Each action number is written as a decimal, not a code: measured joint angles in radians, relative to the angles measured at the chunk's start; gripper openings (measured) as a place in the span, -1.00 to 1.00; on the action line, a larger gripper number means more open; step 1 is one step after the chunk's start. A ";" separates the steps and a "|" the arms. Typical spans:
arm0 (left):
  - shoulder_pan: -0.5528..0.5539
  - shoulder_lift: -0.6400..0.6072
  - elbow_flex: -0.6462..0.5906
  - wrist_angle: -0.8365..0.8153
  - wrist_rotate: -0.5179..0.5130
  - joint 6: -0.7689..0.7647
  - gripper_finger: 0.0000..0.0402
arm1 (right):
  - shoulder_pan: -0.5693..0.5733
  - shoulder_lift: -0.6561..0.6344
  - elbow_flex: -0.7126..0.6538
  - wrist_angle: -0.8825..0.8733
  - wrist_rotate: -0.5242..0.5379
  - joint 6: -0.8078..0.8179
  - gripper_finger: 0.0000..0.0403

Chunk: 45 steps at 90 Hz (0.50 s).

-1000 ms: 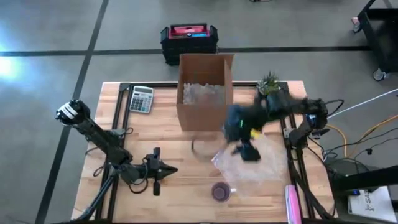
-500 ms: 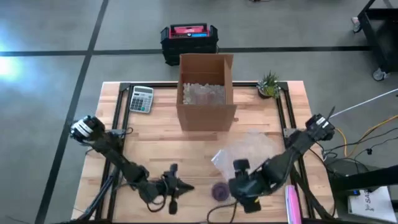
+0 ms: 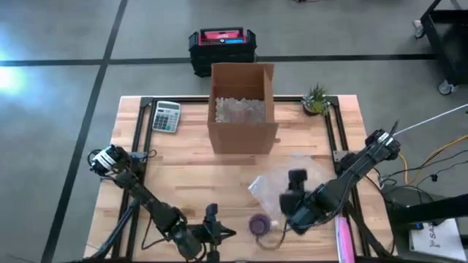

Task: Wrap mug
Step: Wrap the purple mug with bubble wrap

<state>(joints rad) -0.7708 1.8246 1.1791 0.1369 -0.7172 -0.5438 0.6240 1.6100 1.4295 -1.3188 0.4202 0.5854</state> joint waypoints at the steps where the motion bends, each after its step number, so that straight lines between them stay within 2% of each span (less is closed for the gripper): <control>1: 0.000 -0.001 -0.001 0.000 0.000 -0.001 -1.00 | -0.008 -0.009 -0.016 0.005 0.000 0.003 -0.30; 22: 0.009 -0.008 -0.024 -0.005 -0.003 -0.037 -1.00 | -0.165 -0.187 -0.377 0.248 -0.027 0.000 -0.53; 33: 0.009 -0.009 -0.028 -0.006 -0.004 -0.046 -1.00 | -0.226 -0.240 -0.531 0.464 -0.087 -0.020 -0.65; 45: 0.008 -0.010 -0.028 -0.003 -0.004 -0.044 -1.00 | -0.267 -0.219 -0.645 0.770 -0.160 -0.112 -0.78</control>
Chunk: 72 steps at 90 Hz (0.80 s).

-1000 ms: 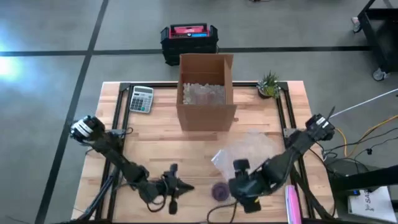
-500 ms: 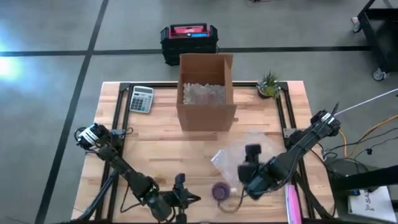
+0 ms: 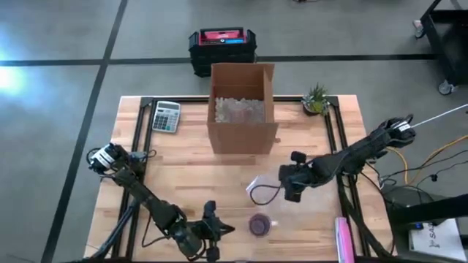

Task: Wrap mug
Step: Wrap the purple mug with bubble wrap

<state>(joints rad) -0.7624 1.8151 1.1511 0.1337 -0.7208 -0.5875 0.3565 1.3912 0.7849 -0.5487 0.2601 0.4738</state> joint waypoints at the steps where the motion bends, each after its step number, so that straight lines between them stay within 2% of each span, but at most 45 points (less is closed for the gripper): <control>1: 0.000 0.000 0.000 0.000 0.000 0.002 -1.00 | -0.002 0.006 -0.005 0.027 -0.005 -0.011 -0.79; 12: 0.020 0.000 0.000 0.000 0.000 0.044 -1.00 | -0.029 0.083 -0.010 0.303 -0.023 -0.137 -0.89; 19: 0.044 0.000 0.000 -0.001 -0.001 0.052 -1.00 | -0.048 0.128 0.036 0.478 -0.034 -0.243 -0.94; 26: 0.072 -0.003 -0.001 -0.005 0.004 0.053 -1.00 | -0.064 0.153 0.128 0.513 -0.057 -0.353 -0.96; 33: 0.102 -0.014 -0.002 -0.028 0.031 0.054 -1.00 | -0.071 0.159 0.267 0.358 -0.064 -0.429 -0.96; 41: 0.136 -0.028 -0.002 -0.055 0.081 0.052 -1.00 | -0.074 0.149 0.447 0.013 -0.060 -0.450 -0.96; 48: 0.163 -0.041 -0.002 -0.068 0.112 0.051 -1.00 | -0.065 0.134 0.569 -0.251 -0.058 -0.386 -0.97; 59: 0.200 -0.080 -0.002 -0.122 0.120 0.055 -1.00 | -0.009 0.082 0.616 -0.556 -0.056 -0.174 -0.96; 64: 0.217 -0.096 -0.002 -0.157 0.130 0.055 -1.00 | 0.024 0.046 0.584 -0.661 -0.037 -0.008 -0.96; 72: 0.241 -0.116 -0.002 -0.198 0.168 0.060 -1.00 | 0.086 -0.011 0.492 -0.803 0.058 0.272 -0.95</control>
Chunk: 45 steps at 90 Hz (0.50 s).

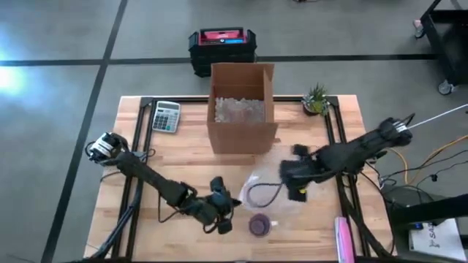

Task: Wrap mug
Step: Wrap the purple mug with bubble wrap

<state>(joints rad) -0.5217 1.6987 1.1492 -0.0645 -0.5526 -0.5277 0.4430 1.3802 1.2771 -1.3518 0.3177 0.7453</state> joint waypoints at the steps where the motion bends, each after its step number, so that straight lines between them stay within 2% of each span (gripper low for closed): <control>1: 0.003 -0.002 0.000 -0.004 0.006 0.002 -1.00 | 0.009 -0.007 -0.014 -0.012 0.010 0.031 -0.94; 10: 0.024 -0.020 0.000 -0.028 0.050 0.025 -1.00 | 0.073 -0.078 -0.150 -0.037 0.021 0.257 -0.84; 20: 0.042 -0.023 0.000 -0.054 0.089 0.057 -1.00 | 0.108 -0.166 -0.317 0.087 -0.011 0.395 -0.62; 35: 0.057 -0.018 0.000 -0.077 0.126 0.078 -1.00 | 0.110 -0.283 -0.534 0.247 0.014 0.499 -0.20; 45: 0.060 -0.011 -0.003 -0.079 0.127 0.087 -1.00 | 0.109 -0.365 -0.636 0.380 0.004 0.505 0.01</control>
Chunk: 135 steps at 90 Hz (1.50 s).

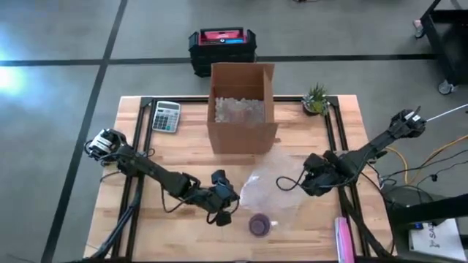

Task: Wrap mug
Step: Wrap the purple mug with bubble wrap

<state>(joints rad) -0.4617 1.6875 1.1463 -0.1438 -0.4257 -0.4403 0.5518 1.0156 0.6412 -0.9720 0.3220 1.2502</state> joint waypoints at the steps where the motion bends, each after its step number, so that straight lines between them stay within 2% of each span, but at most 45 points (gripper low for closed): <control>1: 0.000 0.000 -0.001 -0.001 0.001 0.002 -1.00 | 0.000 -0.009 -0.010 0.013 -0.005 -0.002 0.02; 15: 0.000 0.000 -0.003 0.001 0.062 0.005 -1.00 | 0.003 -0.118 -0.138 0.244 -0.065 -0.028 0.16; 28: 0.001 0.000 -0.004 0.005 0.066 0.005 -1.00 | -0.001 -0.151 -0.280 0.463 -0.051 -0.028 0.16; 37: 0.001 0.000 -0.004 0.021 0.065 0.005 -1.00 | -0.001 -0.136 -0.339 0.637 -0.067 -0.041 -0.02; 45: 0.001 0.000 -0.004 0.042 0.065 0.005 -1.00 | -0.001 -0.129 -0.341 0.786 -0.086 -0.113 -0.34; 54: 0.002 0.000 -0.004 0.078 0.062 0.015 -1.00 | -0.002 -0.130 -0.273 0.914 -0.084 -0.295 -0.81; 60: 0.007 0.000 -0.004 0.108 0.060 0.030 -1.00 | -0.010 -0.131 -0.202 0.951 -0.066 -0.436 -0.94; 79: 0.037 -0.001 -0.004 0.211 0.058 0.075 -1.00 | -0.099 -0.084 0.001 0.961 0.048 -0.726 -0.89; 97: 0.071 -0.011 -0.004 0.271 0.058 0.092 -1.00 | -0.237 0.105 0.108 0.978 0.040 -0.851 -0.99; 108: 0.075 -0.071 -0.004 0.185 0.016 0.075 -1.00 | -0.293 0.229 0.158 0.977 0.037 -0.869 -0.97; 117: 0.072 -0.156 -0.004 0.076 -0.029 -0.008 -1.00 | -0.316 0.307 0.204 0.977 0.038 -0.887 -0.96; 135: 0.073 -0.276 -0.004 -0.103 0.041 -0.107 -0.96 | -0.358 0.434 0.318 0.973 0.037 -0.984 -0.96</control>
<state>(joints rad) -0.3883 1.4117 1.1423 -0.2465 -0.3845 -0.5476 0.1937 1.4498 0.9597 0.0007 0.3593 0.2666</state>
